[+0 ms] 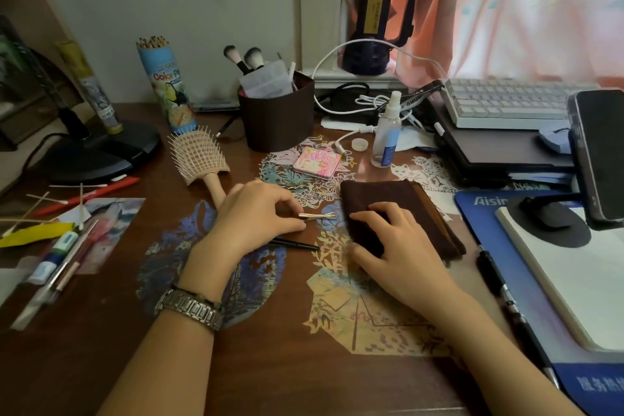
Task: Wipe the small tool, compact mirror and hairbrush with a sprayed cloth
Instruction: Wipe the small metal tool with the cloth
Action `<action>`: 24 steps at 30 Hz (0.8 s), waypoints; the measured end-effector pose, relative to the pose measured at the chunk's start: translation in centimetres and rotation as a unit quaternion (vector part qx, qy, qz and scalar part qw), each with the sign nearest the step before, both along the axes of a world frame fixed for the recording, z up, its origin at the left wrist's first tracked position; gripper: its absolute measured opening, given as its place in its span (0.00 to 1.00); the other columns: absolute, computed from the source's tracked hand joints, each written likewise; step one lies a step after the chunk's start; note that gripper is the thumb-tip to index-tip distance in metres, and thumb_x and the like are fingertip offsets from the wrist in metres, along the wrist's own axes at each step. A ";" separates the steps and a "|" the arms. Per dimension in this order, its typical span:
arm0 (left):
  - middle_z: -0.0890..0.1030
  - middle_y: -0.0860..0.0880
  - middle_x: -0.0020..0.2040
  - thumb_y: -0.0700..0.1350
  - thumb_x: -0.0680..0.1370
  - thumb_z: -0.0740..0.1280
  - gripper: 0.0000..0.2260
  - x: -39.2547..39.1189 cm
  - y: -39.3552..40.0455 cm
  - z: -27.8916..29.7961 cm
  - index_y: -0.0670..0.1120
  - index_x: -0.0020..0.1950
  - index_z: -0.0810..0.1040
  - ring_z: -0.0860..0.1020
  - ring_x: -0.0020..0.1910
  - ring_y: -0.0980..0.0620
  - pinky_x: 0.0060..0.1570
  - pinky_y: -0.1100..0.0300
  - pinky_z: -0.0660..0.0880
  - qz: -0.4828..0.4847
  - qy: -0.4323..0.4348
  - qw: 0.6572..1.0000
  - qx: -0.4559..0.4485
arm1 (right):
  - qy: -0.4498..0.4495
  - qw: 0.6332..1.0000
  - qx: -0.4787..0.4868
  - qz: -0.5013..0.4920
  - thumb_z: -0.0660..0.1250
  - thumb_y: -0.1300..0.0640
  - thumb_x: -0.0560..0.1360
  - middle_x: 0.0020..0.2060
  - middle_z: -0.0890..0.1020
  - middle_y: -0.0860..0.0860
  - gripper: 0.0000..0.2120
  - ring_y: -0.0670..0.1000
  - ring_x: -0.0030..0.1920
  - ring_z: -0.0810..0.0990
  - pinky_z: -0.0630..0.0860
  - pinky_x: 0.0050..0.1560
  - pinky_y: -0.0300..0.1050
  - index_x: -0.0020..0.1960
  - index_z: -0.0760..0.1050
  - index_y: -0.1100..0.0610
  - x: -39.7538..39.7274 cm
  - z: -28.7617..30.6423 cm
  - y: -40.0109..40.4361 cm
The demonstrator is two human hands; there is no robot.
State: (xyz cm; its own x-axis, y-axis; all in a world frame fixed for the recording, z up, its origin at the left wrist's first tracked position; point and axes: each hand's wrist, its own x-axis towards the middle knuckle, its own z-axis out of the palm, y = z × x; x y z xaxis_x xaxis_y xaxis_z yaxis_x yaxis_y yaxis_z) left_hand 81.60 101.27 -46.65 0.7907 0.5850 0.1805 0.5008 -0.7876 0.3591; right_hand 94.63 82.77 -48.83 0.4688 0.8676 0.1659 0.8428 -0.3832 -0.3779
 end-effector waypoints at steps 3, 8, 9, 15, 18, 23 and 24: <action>0.81 0.58 0.52 0.57 0.70 0.72 0.07 0.0 -0.2 0.0 0.59 0.47 0.82 0.74 0.57 0.55 0.62 0.52 0.67 -0.006 -0.012 1.000 -0.025 | 0.008 1.000 -0.001 -0.002 0.56 0.37 0.75 0.64 0.68 0.45 0.23 0.47 0.64 0.65 0.66 0.63 0.44 0.67 0.69 0.43 0.2 0.5 0.3; 0.81 0.59 0.49 0.56 0.72 0.70 0.03 -0.4 0.5 -0.2 0.59 0.44 0.81 0.73 0.57 0.54 0.61 0.51 0.64 0.023 -0.014 1.000 0.015 | -0.010 0.999 -0.045 0.017 0.58 0.38 0.76 0.61 0.69 0.45 0.19 0.47 0.60 0.67 0.68 0.61 0.44 0.65 0.69 0.42 1.1 1.5 0.8; 0.81 0.59 0.50 0.55 0.72 0.70 0.03 -0.6 0.7 -0.1 0.59 0.44 0.81 0.73 0.56 0.54 0.59 0.52 0.62 0.029 -0.012 0.999 0.027 | -0.009 0.998 -0.052 0.019 0.59 0.39 0.76 0.61 0.69 0.46 0.19 0.47 0.60 0.67 0.68 0.61 0.44 0.65 0.69 0.42 1.2 1.7 0.8; 0.81 0.57 0.53 0.54 0.73 0.70 0.05 -1.5 2.1 0.2 0.58 0.47 0.82 0.72 0.56 0.52 0.63 0.50 0.63 0.055 0.014 0.996 0.076 | -0.006 0.998 -0.057 0.029 0.60 0.40 0.76 0.61 0.70 0.46 0.18 0.47 0.58 0.67 0.69 0.59 0.44 0.64 0.70 0.42 1.6 1.9 1.0; 0.80 0.56 0.52 0.56 0.72 0.70 0.07 -1.8 2.2 0.8 0.57 0.48 0.82 0.73 0.56 0.52 0.62 0.51 0.65 0.061 -0.005 0.996 0.060 | -0.013 0.998 -0.061 0.033 0.60 0.40 0.76 0.60 0.70 0.46 0.18 0.48 0.57 0.68 0.69 0.58 0.45 0.64 0.70 0.42 1.9 1.9 1.1; 0.80 0.56 0.50 0.56 0.72 0.70 0.08 -1.3 2.5 1.7 0.56 0.49 0.81 0.75 0.55 0.52 0.58 0.51 0.70 0.073 -0.039 0.996 0.032 | -0.012 0.998 -0.045 0.033 0.59 0.40 0.76 0.58 0.70 0.44 0.16 0.46 0.55 0.67 0.68 0.57 0.44 0.62 0.71 0.41 2.1 1.6 0.9; 0.80 0.57 0.51 0.56 0.73 0.70 0.08 -0.8 2.5 1.9 0.56 0.50 0.81 0.75 0.55 0.53 0.58 0.52 0.69 0.074 -0.027 0.996 0.039 | -0.013 0.999 -0.036 0.027 0.59 0.40 0.76 0.58 0.70 0.44 0.16 0.46 0.55 0.67 0.68 0.57 0.44 0.62 0.71 0.41 2.0 1.5 0.9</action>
State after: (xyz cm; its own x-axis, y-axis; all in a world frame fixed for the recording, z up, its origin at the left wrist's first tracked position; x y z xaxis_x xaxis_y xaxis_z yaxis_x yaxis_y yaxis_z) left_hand 80.82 103.76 -44.75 0.6840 0.6777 0.2700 0.5952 -0.7325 0.3304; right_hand 96.66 83.65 -47.36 0.4170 0.9018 0.1132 0.8723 -0.3621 -0.3285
